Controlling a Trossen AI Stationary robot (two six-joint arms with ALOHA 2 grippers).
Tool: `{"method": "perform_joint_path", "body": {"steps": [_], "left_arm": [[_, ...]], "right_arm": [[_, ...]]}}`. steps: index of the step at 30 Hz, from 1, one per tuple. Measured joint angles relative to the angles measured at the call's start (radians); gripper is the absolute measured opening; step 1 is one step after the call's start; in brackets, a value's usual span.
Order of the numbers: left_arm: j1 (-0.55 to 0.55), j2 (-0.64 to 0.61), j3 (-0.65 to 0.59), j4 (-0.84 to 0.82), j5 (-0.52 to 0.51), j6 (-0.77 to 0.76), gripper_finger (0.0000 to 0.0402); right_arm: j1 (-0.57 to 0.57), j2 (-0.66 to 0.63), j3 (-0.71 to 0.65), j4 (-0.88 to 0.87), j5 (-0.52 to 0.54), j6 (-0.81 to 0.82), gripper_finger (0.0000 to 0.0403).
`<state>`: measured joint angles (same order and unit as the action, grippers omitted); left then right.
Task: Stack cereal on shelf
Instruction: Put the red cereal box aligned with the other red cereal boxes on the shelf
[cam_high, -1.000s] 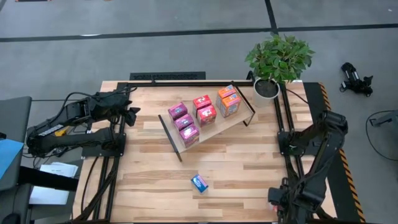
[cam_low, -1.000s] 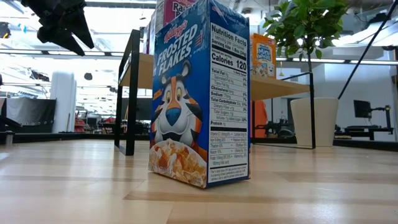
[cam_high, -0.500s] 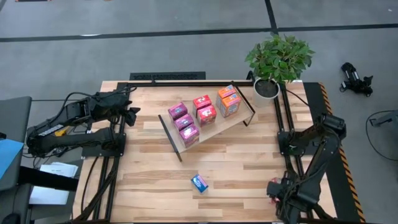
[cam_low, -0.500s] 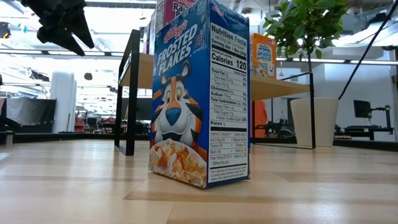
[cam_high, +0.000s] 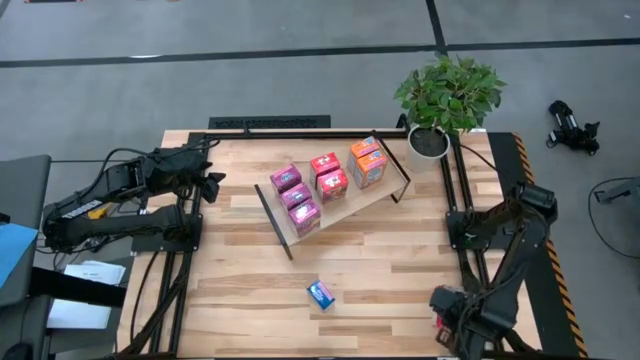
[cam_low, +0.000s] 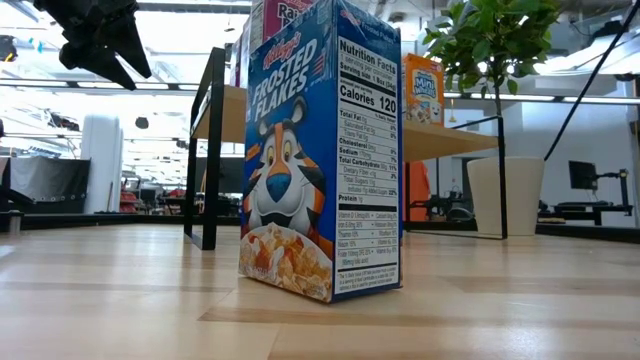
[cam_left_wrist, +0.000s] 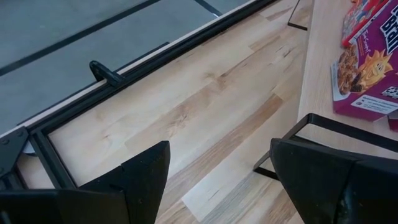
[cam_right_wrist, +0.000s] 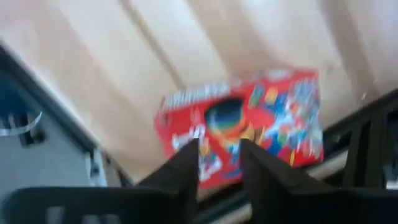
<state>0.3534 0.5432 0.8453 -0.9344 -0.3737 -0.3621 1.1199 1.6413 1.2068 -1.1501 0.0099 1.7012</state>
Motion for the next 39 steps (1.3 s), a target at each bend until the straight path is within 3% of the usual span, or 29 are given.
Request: {"method": "perform_joint_path", "body": {"steps": [5,7,12,20,27,34,39], "left_arm": [[0.0,0.0,0.0,-0.015,0.0,0.007,0.0268],[0.0,0.0,0.0,-0.036,0.001,0.006,0.0268],[0.0,0.0,0.0,-0.077,0.001,-0.004,0.0268],[0.0,0.0,0.0,-0.085,0.001,-0.024,0.0268],[0.0,0.0,0.0,-0.085,0.0,-0.024,0.0268],[0.0,0.0,0.0,-0.085,0.0,-0.024,0.0268],[0.0,0.0,0.0,-0.085,0.0,-0.026,0.0268]], "right_arm": [[-0.046,0.0,-0.044,0.028,0.033,-0.008,0.0027],[-0.057,0.0,-0.069,0.057,0.035,-0.022,0.0012],[-0.062,0.0,-0.085,0.047,0.035,-0.023,0.0036],[-0.056,0.032,-0.085,0.037,0.037,-0.011,0.0008],[-0.054,0.128,-0.074,0.093,-0.008,-0.035,0.0032],[-0.086,0.136,-0.067,0.094,0.031,-0.117,0.0011],[-0.148,0.135,-0.072,0.102,0.1,-0.208,0.0026]]}}
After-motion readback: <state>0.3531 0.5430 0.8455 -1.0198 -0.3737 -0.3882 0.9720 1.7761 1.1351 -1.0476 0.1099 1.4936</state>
